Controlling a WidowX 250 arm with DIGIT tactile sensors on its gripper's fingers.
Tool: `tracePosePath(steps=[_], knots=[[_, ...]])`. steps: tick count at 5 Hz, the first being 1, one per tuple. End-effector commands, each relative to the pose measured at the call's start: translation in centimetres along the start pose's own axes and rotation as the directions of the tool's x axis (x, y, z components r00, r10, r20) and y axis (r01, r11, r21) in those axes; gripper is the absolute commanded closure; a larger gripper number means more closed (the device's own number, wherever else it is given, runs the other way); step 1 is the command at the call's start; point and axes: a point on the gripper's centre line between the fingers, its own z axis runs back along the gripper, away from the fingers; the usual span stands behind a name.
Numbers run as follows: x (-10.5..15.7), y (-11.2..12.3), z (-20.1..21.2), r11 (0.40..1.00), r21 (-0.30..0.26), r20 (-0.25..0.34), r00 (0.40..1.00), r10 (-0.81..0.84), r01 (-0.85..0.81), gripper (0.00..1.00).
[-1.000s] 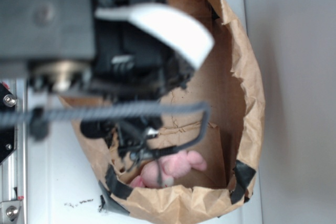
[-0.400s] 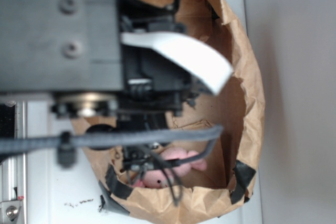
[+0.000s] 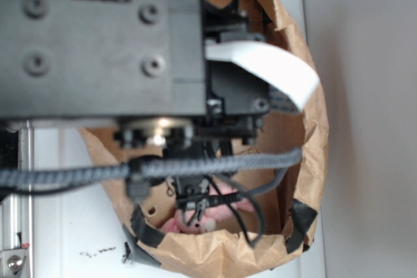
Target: Grab the rock.
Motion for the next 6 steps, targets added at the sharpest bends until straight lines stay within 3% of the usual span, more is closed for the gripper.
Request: tracePosePath(steps=[1, 6], knots=[[1.72, 0.40, 1.80, 0.990, 0.014, 0.030, 0.990, 0.141, -0.142, 1.00], [1.42, 0.60, 1.43, 0.994, -0.024, 0.061, 0.992, 0.109, -0.108, 1.00]])
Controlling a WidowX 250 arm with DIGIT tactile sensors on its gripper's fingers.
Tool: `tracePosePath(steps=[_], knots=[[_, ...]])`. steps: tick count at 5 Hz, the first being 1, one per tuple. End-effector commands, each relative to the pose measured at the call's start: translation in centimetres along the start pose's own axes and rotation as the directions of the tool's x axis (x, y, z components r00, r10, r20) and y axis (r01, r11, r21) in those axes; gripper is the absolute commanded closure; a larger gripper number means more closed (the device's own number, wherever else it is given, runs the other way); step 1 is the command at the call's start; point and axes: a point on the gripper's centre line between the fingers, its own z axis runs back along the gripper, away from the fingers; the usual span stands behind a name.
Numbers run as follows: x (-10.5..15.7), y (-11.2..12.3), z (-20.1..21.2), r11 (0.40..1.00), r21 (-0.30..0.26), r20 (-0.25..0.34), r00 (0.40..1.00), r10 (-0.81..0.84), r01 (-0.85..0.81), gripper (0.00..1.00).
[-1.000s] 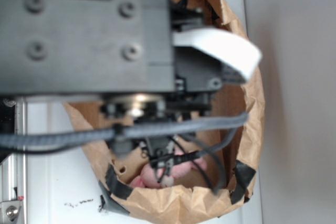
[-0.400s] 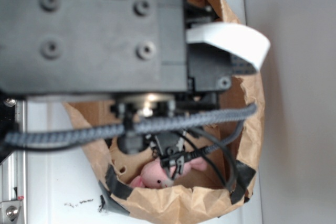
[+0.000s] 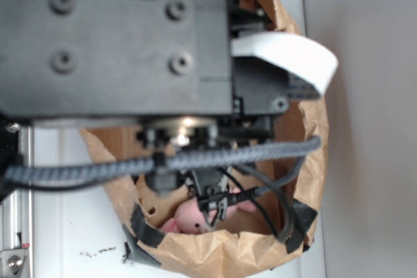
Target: Grab the rock.
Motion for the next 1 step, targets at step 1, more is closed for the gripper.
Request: tracePosePath(steps=[1], knots=[[0.69, 0.43, 1.22, 1.000, -0.009, 0.094, 0.996, -0.001, 0.002, 1.00]])
